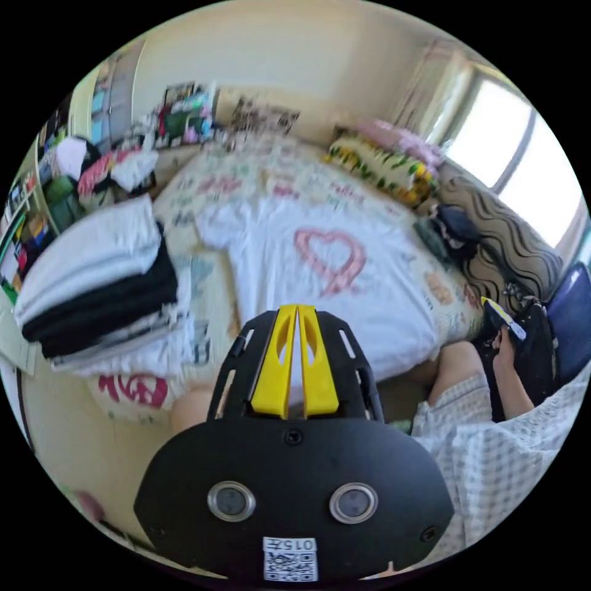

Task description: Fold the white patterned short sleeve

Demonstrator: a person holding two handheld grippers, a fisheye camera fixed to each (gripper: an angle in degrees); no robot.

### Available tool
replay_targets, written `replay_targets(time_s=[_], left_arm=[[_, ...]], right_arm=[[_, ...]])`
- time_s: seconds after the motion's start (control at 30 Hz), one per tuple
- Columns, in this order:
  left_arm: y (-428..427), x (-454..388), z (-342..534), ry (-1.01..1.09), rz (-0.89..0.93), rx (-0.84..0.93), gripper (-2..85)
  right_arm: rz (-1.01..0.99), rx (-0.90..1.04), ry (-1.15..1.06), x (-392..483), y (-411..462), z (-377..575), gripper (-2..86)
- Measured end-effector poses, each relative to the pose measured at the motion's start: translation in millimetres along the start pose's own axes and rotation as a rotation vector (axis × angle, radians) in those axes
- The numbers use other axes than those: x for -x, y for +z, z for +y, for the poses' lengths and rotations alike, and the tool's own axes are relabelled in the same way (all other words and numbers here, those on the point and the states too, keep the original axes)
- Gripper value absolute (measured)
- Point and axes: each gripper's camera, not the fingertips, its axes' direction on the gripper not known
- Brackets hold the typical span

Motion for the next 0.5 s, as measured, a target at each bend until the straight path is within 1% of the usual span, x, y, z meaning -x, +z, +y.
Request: replay_targets(time_s=[0.03, 0.07, 0.1, 0.13, 0.17, 0.23, 0.27, 0.33, 0.4, 0.5], left_arm=[[-7, -25, -9, 0.066, 0.012, -0.138, 1.1], [-8, -39, -14, 0.109, 0.015, -0.204, 1.6], [-5, -66, -25, 0.191, 0.027, -0.303, 2.7], [6, -93, -40, 0.273, 0.065, -0.353, 3.9], [14, -106, -49, 0.303, 0.093, -0.357, 4.7], [57, -157, -90, 0.415, 0.227, -0.318, 9.6], [69, -170, -101, 0.425, 0.252, -0.304, 9.9], [126, -222, -148, 0.475, 0.362, -0.227, 10.3], [174, -262, -182, 0.512, 0.391, -0.174, 8.6], [258, -329, -234, 0.599, 0.339, -0.091, 7.2]], right_arm=[[0.059, -0.140, 0.018, 6, -15, 0, -0.7], [0.089, -0.212, 0.034, 9, -21, 0, -0.7], [0.140, -0.344, 0.063, 14, -28, 0, -0.7], [0.130, -0.375, 0.053, 18, -26, -5, -0.5], [0.105, -0.360, 0.049, 19, -23, -9, -0.5], [-0.019, -0.245, 0.112, 12, 2, -25, 1.6], [-0.053, -0.210, 0.113, 10, 11, -29, 2.8], [-0.151, -0.096, 0.145, -5, 45, -45, 5.0], [-0.200, -0.072, 0.143, -15, 68, -54, 5.3], [-0.211, -0.014, 0.133, -31, 111, -70, 5.8]])
